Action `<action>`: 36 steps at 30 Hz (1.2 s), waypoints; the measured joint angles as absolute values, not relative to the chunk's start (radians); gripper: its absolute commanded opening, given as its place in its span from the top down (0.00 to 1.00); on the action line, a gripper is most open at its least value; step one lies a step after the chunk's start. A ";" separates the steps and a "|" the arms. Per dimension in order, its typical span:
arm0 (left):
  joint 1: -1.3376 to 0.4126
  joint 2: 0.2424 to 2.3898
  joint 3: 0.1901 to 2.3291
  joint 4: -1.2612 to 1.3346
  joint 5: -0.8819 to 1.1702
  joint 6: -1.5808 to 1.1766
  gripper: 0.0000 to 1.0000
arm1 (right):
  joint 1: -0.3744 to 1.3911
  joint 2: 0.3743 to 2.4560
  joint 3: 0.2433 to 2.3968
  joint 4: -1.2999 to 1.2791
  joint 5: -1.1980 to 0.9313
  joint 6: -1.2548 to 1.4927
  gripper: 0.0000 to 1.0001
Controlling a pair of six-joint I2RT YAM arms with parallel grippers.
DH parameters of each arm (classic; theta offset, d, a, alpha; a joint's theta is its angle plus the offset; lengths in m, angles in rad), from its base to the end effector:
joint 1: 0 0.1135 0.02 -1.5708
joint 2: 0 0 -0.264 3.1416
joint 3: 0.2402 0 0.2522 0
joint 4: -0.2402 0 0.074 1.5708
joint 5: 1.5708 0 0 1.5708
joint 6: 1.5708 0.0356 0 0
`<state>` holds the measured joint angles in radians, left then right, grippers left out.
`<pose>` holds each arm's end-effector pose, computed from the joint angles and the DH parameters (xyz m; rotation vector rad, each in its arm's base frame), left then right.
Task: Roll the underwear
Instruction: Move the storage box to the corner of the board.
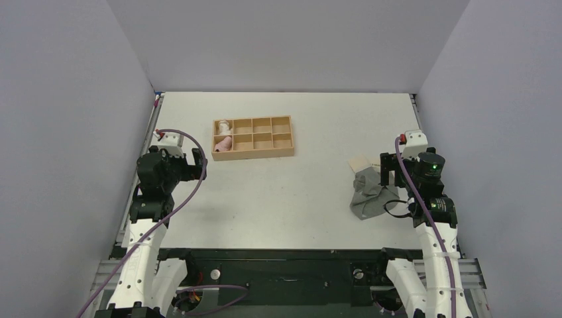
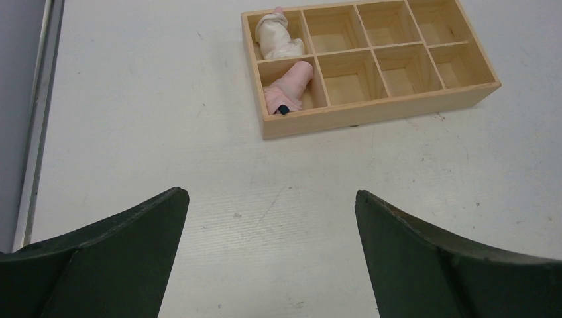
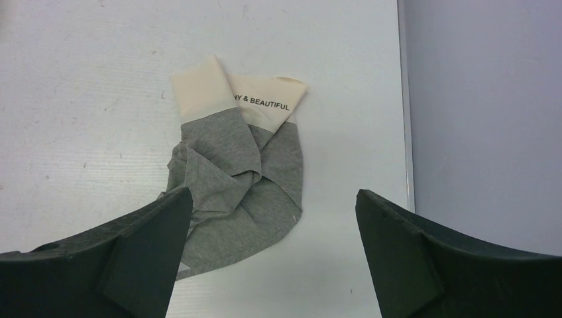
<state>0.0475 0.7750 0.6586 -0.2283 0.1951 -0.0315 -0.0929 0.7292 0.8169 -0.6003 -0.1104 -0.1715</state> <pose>0.1843 0.0019 0.2926 0.0559 1.9118 -0.1760 0.1569 -0.0107 0.3170 -0.1488 2.0750 -0.0464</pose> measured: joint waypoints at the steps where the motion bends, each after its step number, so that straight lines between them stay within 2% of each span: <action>1: 0.047 0.775 0.659 -0.228 0.195 -0.031 0.03 | -0.093 0.729 0.817 -0.600 -0.113 -0.172 0.11; 16: 0.050 0.775 0.659 -0.231 0.241 -0.015 0.03 | -0.093 0.729 0.817 -0.600 -0.128 -0.174 0.11; 30: 0.074 0.773 0.701 -0.295 0.403 -0.058 0.03 | -0.093 0.726 0.817 -0.607 -0.265 -0.159 0.10; 36: 0.086 0.768 0.751 -0.327 0.461 -0.075 0.03 | -0.093 0.800 0.846 -0.611 -0.332 -0.131 0.10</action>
